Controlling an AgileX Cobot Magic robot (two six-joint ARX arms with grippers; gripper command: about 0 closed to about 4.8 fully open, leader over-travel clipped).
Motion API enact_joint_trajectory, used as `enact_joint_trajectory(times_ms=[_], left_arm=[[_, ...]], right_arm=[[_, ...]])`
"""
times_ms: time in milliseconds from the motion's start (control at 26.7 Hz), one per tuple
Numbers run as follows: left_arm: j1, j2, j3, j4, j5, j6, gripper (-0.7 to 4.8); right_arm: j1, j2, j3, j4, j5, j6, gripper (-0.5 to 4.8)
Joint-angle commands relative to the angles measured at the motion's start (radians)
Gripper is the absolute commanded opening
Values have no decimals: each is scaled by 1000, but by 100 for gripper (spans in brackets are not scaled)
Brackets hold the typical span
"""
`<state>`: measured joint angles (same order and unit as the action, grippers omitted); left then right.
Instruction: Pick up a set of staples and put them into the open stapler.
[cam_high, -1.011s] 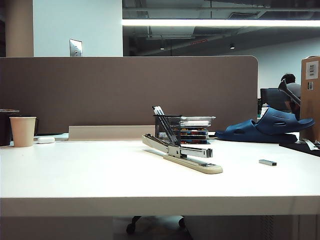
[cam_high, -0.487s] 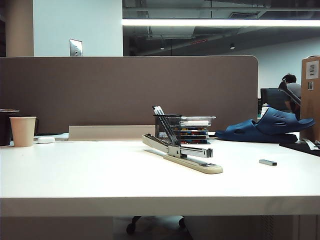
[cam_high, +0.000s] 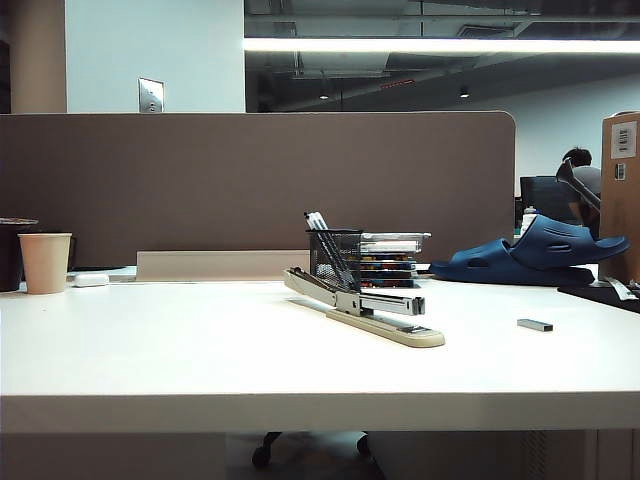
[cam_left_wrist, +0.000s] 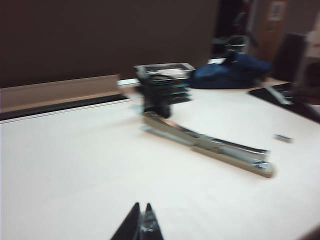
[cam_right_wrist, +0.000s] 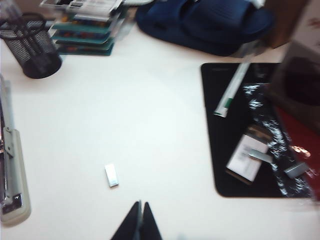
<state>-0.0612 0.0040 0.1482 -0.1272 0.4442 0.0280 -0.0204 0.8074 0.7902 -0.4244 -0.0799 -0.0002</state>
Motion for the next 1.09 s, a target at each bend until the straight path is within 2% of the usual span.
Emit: enact_joint_trajectory(times_ms=[37,150,187,299,374,487,599,749,898,1085], left_arm=[[-1,23,36,-54,106,-15,-6],[-2,36,44,-59,146,-27,-6],[-2,41,46,-59,148,-30,-6],[-2,50,49,-69,147,-29,-6],[-2,51,49,-67,147,-28,-6],[-2,51,49,-66,147,-28,-6],[-2,51,49,-66,147,-28,-6],[-2,51,49,-65,147,-28,-6],[-3,52,49,-68,189,-18,-6],[-3,52,49,-88,187,-17,-6]], right_arm=[[3,186,140,-101,-55,0,0],[3,312,229,-154,-107,-1,3],[3,349,253,-166,-119,-5,19],[4,468,325,-194,-179,-8,139],[4,530,359,-206,-213,-14,171],[18,682,426,-230,-263,-102,179],[29,763,456,-234,-264,-131,266],[55,862,473,-222,-264,-142,274],[66,933,473,-228,-263,-189,274],[90,990,473,-199,-203,-198,274]])
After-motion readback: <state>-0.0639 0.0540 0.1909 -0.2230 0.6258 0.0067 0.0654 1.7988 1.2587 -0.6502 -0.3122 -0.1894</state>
